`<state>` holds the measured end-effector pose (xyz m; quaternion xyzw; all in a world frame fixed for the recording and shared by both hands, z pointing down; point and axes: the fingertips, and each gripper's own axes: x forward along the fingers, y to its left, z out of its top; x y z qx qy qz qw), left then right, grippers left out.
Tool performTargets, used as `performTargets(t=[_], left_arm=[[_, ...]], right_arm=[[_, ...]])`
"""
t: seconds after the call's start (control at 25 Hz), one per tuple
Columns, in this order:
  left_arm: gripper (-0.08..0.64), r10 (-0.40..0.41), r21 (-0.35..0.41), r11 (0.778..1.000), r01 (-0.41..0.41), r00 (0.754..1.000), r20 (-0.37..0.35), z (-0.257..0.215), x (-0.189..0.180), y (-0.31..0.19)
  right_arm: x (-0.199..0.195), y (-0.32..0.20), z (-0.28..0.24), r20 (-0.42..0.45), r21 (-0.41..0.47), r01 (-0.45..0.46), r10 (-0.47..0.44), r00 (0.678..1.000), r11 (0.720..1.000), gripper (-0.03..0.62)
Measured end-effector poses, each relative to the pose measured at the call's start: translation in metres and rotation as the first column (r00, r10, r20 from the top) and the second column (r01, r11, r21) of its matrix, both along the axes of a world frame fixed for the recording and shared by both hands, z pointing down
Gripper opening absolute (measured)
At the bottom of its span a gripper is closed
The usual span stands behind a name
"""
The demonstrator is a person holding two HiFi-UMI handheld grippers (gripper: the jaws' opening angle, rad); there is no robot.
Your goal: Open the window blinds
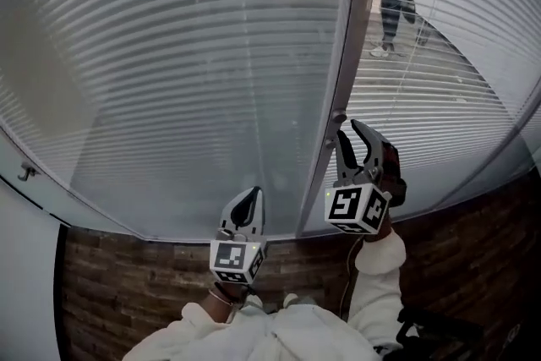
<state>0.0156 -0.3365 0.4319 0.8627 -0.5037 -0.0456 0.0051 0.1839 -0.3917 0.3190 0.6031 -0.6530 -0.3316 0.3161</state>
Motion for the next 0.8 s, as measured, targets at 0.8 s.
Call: performTargets(t=[0.8], left_arm=[[-0.003, 0.009, -0.007, 1.0, -0.009, 1.0, -0.008, 0.01, -0.022, -0.025]], right_arm=[[-0.008, -0.039, 0.016, -0.594, -0.026, -0.155, 0.11, 0.797, 0.988, 0.129]])
